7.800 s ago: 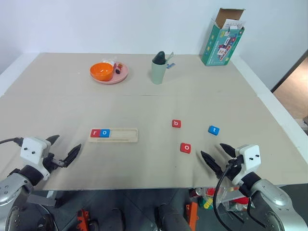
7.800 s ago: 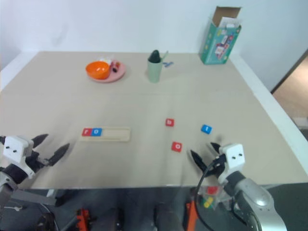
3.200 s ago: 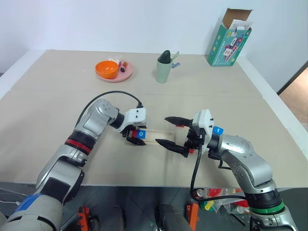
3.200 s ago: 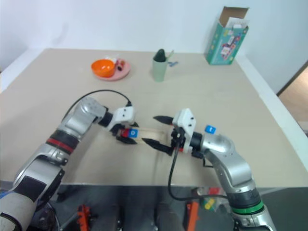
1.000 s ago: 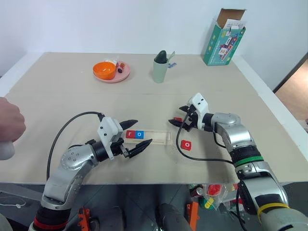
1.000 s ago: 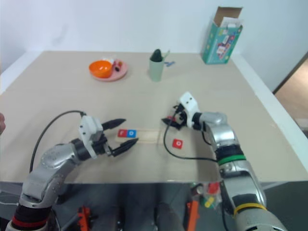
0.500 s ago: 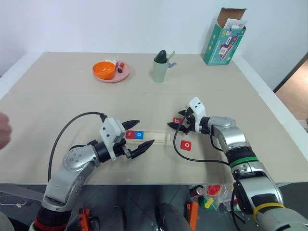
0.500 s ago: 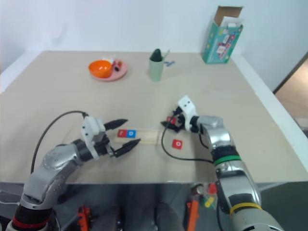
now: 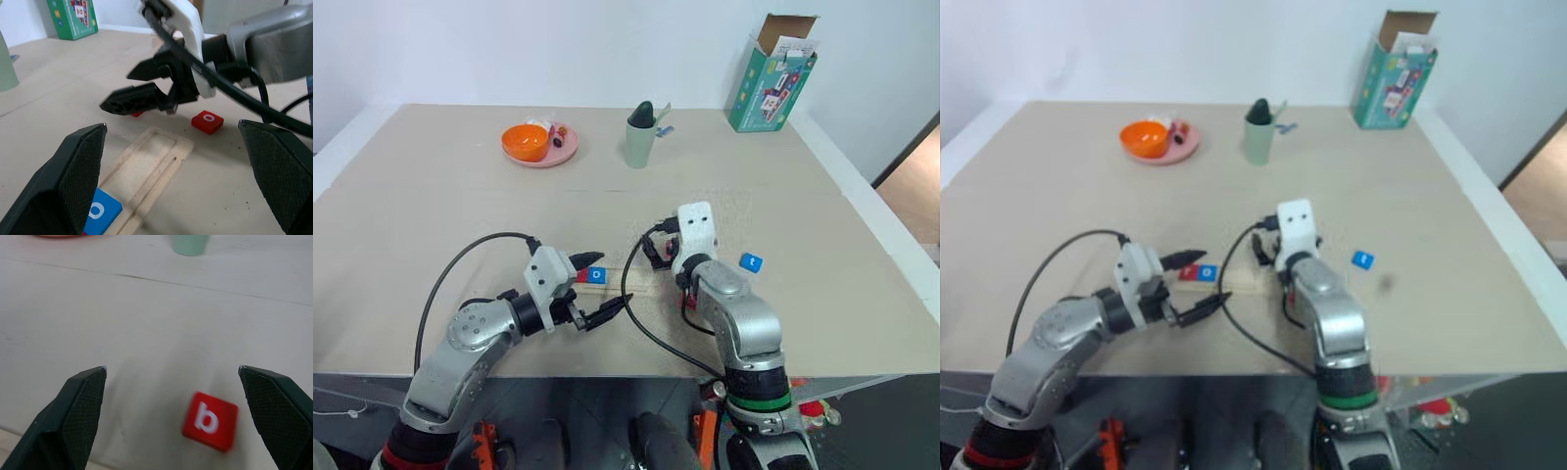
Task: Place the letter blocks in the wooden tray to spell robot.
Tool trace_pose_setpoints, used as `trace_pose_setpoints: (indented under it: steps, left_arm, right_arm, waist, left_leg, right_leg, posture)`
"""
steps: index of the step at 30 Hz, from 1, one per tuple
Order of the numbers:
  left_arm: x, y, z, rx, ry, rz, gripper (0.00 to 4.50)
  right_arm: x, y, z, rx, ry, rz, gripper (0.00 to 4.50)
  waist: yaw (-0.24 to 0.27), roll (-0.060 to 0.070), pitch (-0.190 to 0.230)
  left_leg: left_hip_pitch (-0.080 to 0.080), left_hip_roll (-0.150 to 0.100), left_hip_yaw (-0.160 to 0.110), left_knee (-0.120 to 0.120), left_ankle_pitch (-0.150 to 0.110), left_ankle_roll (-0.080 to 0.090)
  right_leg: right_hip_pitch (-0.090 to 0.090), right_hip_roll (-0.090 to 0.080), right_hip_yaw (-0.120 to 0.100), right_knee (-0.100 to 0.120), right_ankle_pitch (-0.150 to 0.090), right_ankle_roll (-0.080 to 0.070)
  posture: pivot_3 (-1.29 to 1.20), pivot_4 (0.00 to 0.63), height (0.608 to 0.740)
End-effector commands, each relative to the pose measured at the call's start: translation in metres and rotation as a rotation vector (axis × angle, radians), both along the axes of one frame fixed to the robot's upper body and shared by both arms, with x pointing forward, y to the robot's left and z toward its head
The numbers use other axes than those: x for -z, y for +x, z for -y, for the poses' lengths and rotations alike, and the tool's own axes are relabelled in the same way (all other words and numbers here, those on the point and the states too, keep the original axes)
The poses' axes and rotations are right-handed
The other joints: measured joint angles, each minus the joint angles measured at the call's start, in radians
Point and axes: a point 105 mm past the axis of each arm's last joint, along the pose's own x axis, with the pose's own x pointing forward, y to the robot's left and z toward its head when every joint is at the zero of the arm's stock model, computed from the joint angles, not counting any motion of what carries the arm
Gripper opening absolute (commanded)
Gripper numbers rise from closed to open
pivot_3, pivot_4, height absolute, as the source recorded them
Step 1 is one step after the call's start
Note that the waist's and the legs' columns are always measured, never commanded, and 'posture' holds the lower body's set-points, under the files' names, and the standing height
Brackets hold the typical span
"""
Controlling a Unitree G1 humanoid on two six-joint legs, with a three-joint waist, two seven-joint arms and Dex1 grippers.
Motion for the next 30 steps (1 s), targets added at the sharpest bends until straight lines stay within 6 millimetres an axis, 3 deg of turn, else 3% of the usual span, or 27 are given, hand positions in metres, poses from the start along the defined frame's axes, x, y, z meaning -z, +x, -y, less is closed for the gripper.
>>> trace_pose_setpoints:
  steps: [1,7,19,30]
  left_arm:
    - [-0.017,-0.003,0.001,0.024,-0.040,0.065,4.47]
    - [-0.011,-0.003,-0.001,0.035,0.013,0.078,4.47]
    - [-0.005,-0.008,0.002,0.041,0.025,0.060,4.47]
    - [-0.002,-0.008,0.004,0.037,0.032,0.057,4.47]
  right_arm:
    - [-0.010,0.000,0.013,0.092,0.004,0.042,4.50]
    - [0.005,0.007,0.027,0.213,0.073,-0.036,4.50]
    - [0.000,0.008,0.004,0.146,0.127,-0.036,4.50]
    - [0.014,0.014,0.000,0.131,0.169,-0.103,4.50]
  waist:
    - [-0.001,0.000,0.000]
    - [-0.003,0.000,0.000]
    - [-0.025,0.000,0.000]
    - [-0.028,0.000,0.000]
  left_leg:
    - [0.000,0.000,0.000,0.000,0.001,-0.002]
    - [0.000,0.000,0.000,0.000,0.002,-0.002]
    - [0.000,0.001,-0.002,-0.003,0.001,-0.002]
    - [0.000,0.001,-0.002,-0.003,0.001,-0.002]
  right_leg:
    - [0.000,0.000,0.000,0.000,0.000,0.000]
    - [0.000,0.001,0.000,0.000,0.001,-0.001]
    - [0.000,0.001,-0.002,0.000,0.001,0.002]
    - [0.000,0.001,-0.002,-0.001,0.000,0.000]
  posture:
    - [0.00,0.150,0.740]
    - [0.00,0.150,0.740]
    - [0.00,0.150,0.740]
    - [0.00,0.150,0.740]
